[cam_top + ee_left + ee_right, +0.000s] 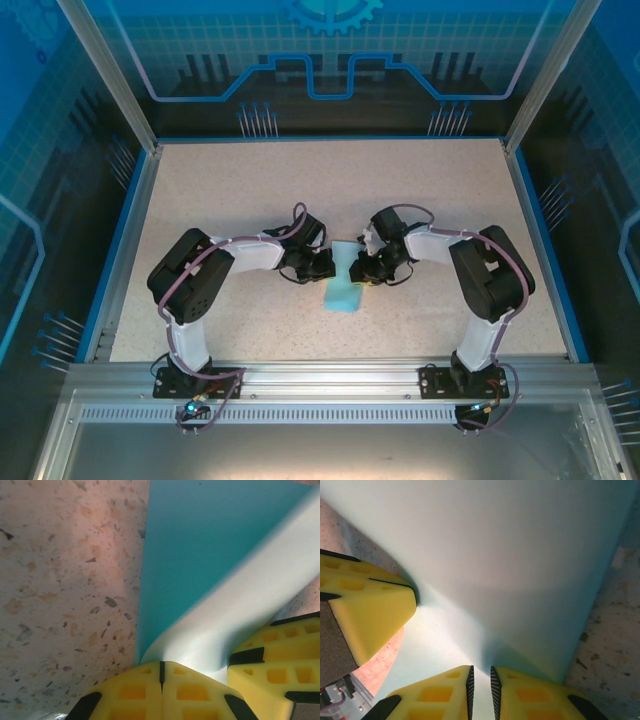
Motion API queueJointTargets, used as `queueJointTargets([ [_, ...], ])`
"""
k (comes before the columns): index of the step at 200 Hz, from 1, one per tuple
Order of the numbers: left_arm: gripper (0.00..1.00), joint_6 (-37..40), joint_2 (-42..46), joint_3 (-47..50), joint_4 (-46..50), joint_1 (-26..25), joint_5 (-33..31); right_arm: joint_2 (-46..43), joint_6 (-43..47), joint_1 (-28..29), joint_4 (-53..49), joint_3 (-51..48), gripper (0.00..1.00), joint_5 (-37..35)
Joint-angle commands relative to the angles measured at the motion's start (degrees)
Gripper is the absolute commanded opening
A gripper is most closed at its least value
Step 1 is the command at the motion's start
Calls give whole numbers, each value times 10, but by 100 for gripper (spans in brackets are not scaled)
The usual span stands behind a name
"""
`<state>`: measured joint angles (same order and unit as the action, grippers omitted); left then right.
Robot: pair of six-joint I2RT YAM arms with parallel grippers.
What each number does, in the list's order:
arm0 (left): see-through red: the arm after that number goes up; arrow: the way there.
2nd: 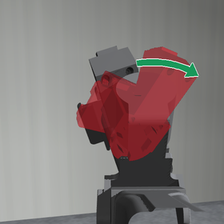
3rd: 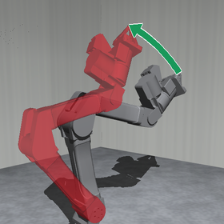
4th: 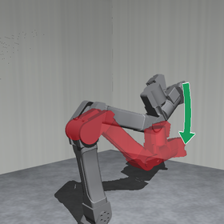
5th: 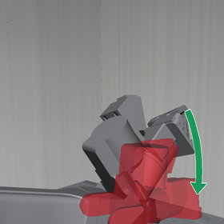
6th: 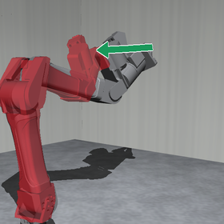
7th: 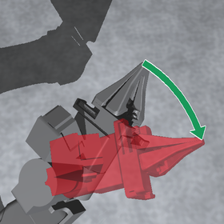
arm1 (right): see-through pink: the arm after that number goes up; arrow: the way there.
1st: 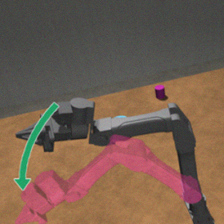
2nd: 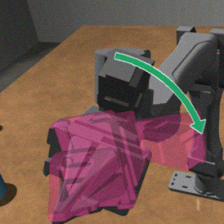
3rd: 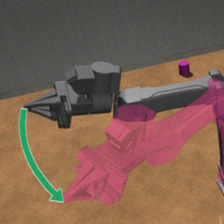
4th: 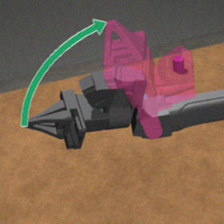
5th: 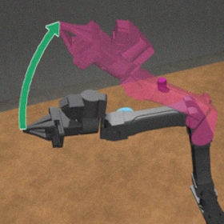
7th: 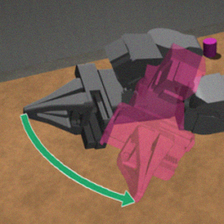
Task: Fold a paper plane with a square sheet of paper (pick it up from the middle)
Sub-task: Fold the square sheet of paper in half at the center of the table.
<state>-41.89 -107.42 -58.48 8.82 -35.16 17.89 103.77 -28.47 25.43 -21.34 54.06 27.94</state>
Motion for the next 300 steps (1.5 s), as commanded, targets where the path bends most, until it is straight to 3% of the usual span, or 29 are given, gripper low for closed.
queueJointTargets([
  [1,0,10,-31,-2,29,-9,-4,30,8,-12,11,-22,21,-1],
  [37,0,12,-32,1,29,-10,-2,26,14,-15,5,-29,23,-6],
  [104,0,14,-32,-6,34,-10,-2,-74,21,-9,-15,-26,24,62],
  [205,0,19,-33,-6,38,-11,-3,-15,0,2,36,-89,23,33],
  [264,0,22,-34,-9,44,-11,-3,-106,0,8,3,-89,24,48],
  [300,0,22,-31,-9,45,-11,-3,-103,-9,25,27,-106,24,76],
])
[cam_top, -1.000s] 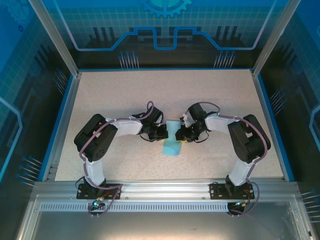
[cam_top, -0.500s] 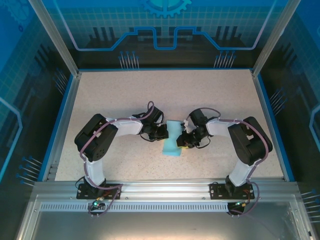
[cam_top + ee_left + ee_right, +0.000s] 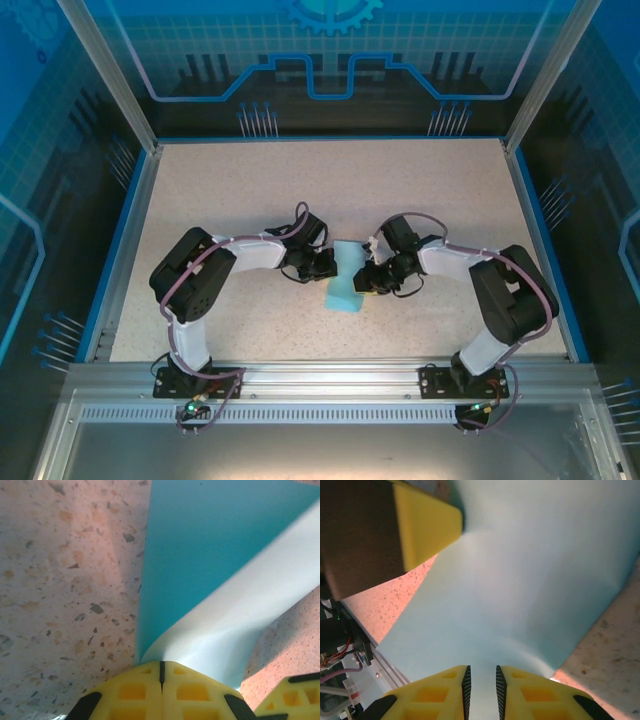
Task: Fold a paper plane with a square sheet of paper (pick it up from the middle)
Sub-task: Fold the square sheet of paper in half at the center of the table.
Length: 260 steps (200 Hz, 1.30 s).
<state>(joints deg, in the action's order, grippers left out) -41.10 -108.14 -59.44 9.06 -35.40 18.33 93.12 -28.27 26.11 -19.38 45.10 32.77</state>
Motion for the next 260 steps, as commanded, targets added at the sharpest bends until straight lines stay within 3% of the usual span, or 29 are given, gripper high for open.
queueJointTargets([
  [1,0,15,-24,0,43,-9,-7,4,-12,18,9,-16,24,28],
  [83,0,20,-23,-2,49,-8,-7,73,-20,34,32,-43,24,-19],
  [141,0,22,-23,-5,53,-9,-8,-20,-22,34,7,-46,25,-6],
  [195,0,25,-23,-7,57,-9,-8,-14,-37,36,54,-77,24,38],
  [260,0,25,-26,-8,55,-9,-7,-21,-37,37,38,-94,24,8],
])
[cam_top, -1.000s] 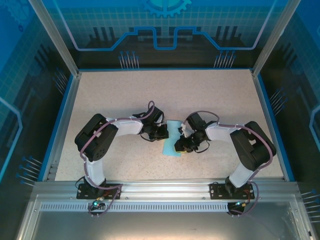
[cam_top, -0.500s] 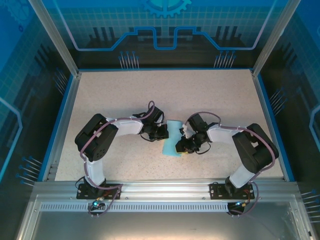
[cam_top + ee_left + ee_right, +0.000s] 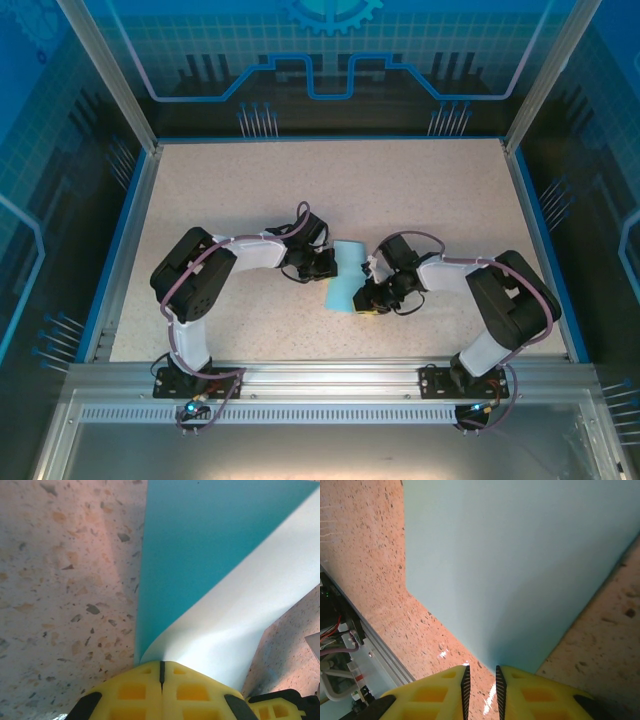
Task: Fold a paper plane with a square sheet of paper (pick it up from the middle)
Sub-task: Fold the square sheet of paper in half at the center of the table.
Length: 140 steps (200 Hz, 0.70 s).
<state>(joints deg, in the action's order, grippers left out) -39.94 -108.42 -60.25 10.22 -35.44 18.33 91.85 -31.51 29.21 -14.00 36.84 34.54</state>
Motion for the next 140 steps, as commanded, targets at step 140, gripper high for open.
queueJointTargets([
  [140,0,18,-26,6,43,-9,-3,12,-8,-5,-9,-9,26,-35],
])
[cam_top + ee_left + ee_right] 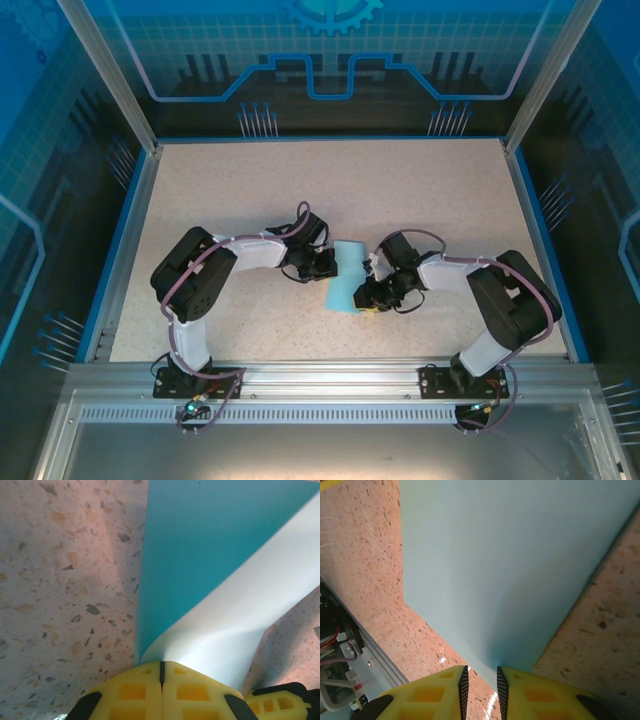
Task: Fold a paper plane with a square sheet of paper (pick it up from the middle)
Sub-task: Fold the square sheet of paper in half at the center of the table.
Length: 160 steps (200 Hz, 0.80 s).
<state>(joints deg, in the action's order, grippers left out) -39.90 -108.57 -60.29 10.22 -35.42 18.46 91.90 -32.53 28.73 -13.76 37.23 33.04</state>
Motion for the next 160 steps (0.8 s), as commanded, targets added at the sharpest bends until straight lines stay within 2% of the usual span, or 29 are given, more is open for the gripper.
queueJointTargets([
  [1,0,18,-24,6,43,-10,-4,10,2,0,-13,-13,26,-20],
  [33,0,20,-24,7,44,-9,-6,-46,4,-14,-56,29,27,-29],
  [54,0,19,-25,7,45,-9,-5,-55,9,-27,-82,74,28,-66],
  [121,0,19,-27,6,47,-9,-7,40,1,-36,-30,109,28,-53],
  [160,0,18,-26,5,46,-10,-7,82,1,-37,-23,95,27,-83],
])
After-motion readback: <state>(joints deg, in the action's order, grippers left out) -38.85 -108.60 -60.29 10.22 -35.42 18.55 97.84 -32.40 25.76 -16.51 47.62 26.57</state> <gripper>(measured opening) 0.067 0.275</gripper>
